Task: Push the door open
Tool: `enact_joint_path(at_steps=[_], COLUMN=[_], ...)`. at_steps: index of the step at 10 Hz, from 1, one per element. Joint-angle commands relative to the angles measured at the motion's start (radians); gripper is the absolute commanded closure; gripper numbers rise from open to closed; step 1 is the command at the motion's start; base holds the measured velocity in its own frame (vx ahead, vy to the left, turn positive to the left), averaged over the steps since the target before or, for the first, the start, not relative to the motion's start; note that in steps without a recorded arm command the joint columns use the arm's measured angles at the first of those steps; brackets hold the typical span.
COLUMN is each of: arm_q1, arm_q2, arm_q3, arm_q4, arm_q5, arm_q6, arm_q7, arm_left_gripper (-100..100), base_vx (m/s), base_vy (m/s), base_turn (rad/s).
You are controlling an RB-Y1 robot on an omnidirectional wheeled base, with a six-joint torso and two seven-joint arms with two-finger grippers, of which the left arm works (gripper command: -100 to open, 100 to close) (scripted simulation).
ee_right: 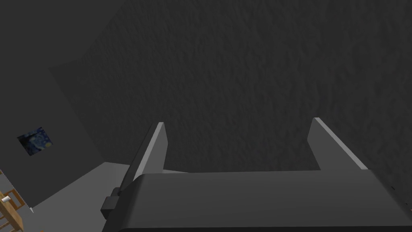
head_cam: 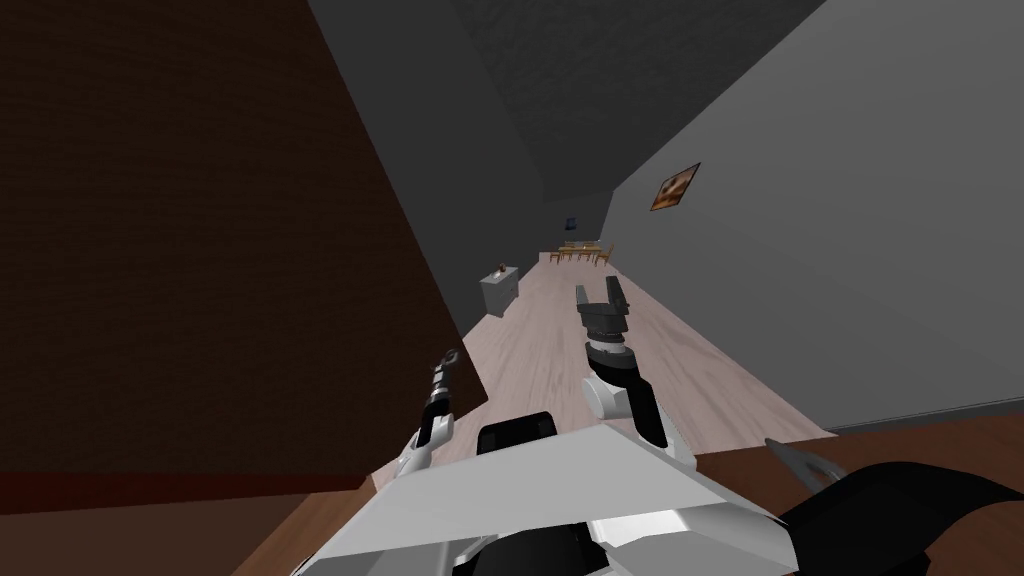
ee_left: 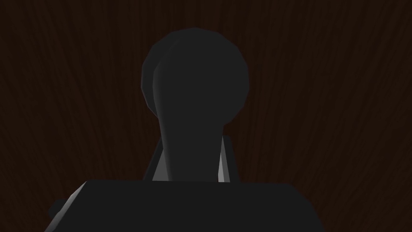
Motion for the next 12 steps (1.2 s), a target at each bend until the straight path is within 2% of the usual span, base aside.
enact_joint_path(at_steps=[1, 9, 10, 11, 12], arm_q1=[-0.006, -0.003, 0.004, 0.005, 0.005], arm_q2=[0.01, 0.018, 0.015, 0.021, 0.021], arm_q3=[0.027, 0.091, 0.086, 0.107, 0.111], arm_q4=[0.015, 0.021, 0.014, 0.017, 0.017], arm_q5=[0.014, 0.049, 0.046, 0.058, 0.06], arm_q6=[-0.005, -0.007, 0.001, -0.003, -0.003], arm_q7=[-0.008, -0.031, -0.03, -0.037, -0.039], arm_left_gripper=[100, 100, 100, 100, 100], base_vx=[0.12, 0.179, 0.078, 0.149, 0.203], base_vy=[-0.038, -0.063, -0.028, -0.017, -0.028], base_turn=[0.031, 0.062, 0.04, 0.046, 0.05])
